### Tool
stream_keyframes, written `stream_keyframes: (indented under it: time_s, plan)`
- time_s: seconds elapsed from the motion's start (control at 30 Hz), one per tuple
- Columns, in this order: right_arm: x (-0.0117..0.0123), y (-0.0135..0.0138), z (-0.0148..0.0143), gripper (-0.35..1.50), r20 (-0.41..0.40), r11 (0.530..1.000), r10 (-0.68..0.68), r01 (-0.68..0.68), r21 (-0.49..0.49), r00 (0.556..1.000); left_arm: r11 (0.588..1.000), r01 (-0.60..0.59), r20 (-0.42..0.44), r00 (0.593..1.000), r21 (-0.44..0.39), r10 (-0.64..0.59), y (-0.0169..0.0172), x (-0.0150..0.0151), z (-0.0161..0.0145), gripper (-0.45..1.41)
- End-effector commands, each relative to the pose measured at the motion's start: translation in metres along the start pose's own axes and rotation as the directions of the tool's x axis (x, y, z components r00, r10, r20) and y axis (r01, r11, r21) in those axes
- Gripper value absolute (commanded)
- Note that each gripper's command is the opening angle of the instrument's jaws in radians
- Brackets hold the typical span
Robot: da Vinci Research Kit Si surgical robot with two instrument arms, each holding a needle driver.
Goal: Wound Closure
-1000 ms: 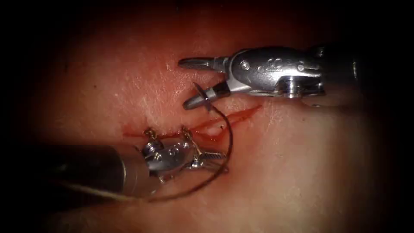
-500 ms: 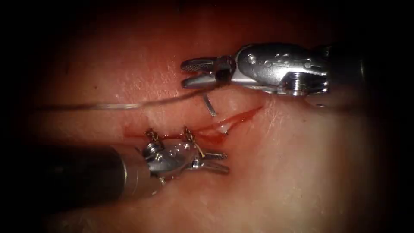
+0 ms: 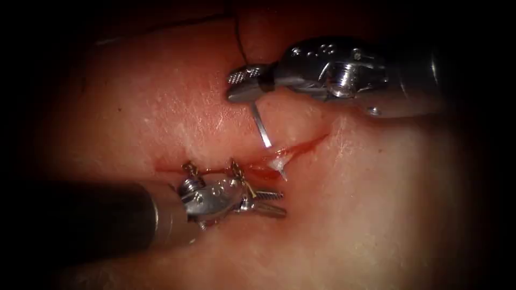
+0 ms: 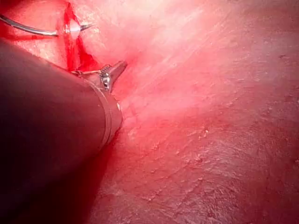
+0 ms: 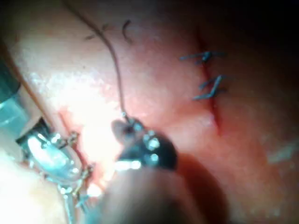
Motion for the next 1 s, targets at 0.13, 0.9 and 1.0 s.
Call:
stream_keyframes:
  time_s: [0.13, 0.9, 1.0]
  plan:
    - [-0.0015, -0.0006, 0.0018, -0.35, 0.045, 0.998, 0.067, -0.068, 0.012, 0.997, 1.000, -0.001, 0.002, 1.000, -0.003, 0.001, -0.0002, -0.0004, 0.0008, 0.29]
    - [-0.0051, -0.0003, -0.0004, 1.26, -0.055, 0.999, 0.006, -0.003, 0.040, 0.998, 0.999, -0.053, -0.002, 0.999, -0.005, 0.053, 0.0011, 0.0016, -0.0003, 0.29]
    - [-0.0053, 0.0011, -0.0021, 1.33, -0.071, 1.000, 0.008, -0.008, 0.002, 0.997, 0.997, -0.082, -0.006, 0.997, -0.003, 0.082, 0.0022, 0.0028, -0.0011, 0.29]
